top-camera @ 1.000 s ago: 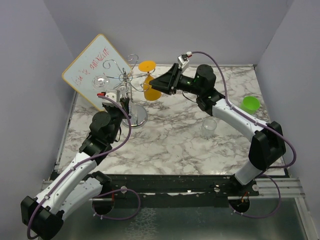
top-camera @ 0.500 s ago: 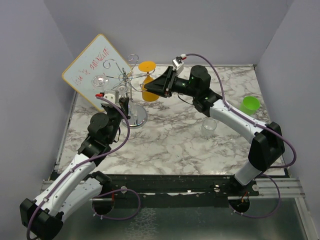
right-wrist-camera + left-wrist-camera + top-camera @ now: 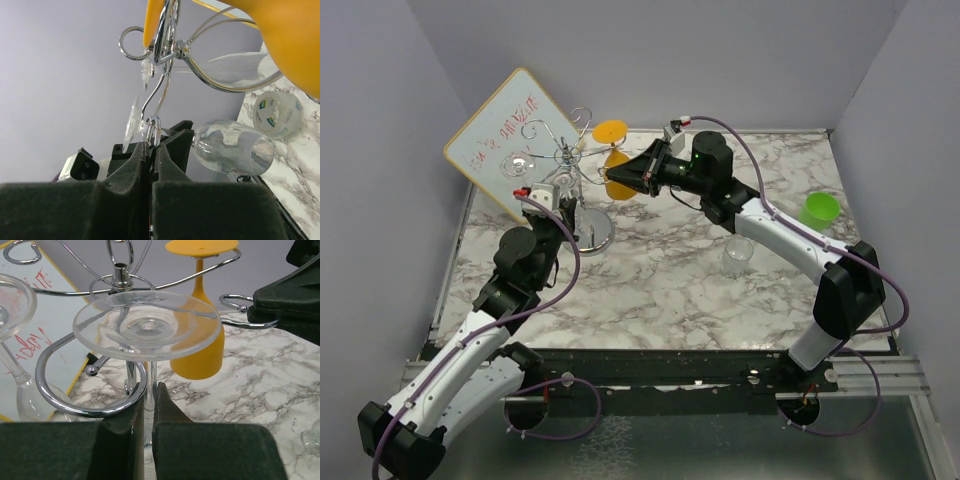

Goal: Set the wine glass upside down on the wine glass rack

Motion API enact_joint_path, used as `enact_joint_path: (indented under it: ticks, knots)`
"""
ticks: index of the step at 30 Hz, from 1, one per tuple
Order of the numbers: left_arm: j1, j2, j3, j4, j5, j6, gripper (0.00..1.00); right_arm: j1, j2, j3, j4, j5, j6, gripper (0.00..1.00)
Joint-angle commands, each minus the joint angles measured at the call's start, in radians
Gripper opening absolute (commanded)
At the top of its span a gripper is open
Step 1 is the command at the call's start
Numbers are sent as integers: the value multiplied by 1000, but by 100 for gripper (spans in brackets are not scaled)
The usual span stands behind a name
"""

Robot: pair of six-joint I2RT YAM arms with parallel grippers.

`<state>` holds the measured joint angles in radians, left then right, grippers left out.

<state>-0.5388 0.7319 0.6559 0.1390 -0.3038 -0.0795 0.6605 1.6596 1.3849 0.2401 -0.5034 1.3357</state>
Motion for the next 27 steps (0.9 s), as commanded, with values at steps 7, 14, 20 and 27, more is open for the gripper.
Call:
enact_joint_path:
  ticks: [7,14,20,27]
  knots:
    - [10,-38,10,-14,-2,40,0,5,-26,-7,-54,119,-58,1]
    - [13,-34,21,-28,2,41,0,-1,-79,-41,-89,204,-38,1]
    - [13,-15,31,-16,97,40,0,-1,-159,-67,-132,303,-58,1]
    - [13,-6,18,21,115,26,0,-1,-212,-71,-160,377,-94,1]
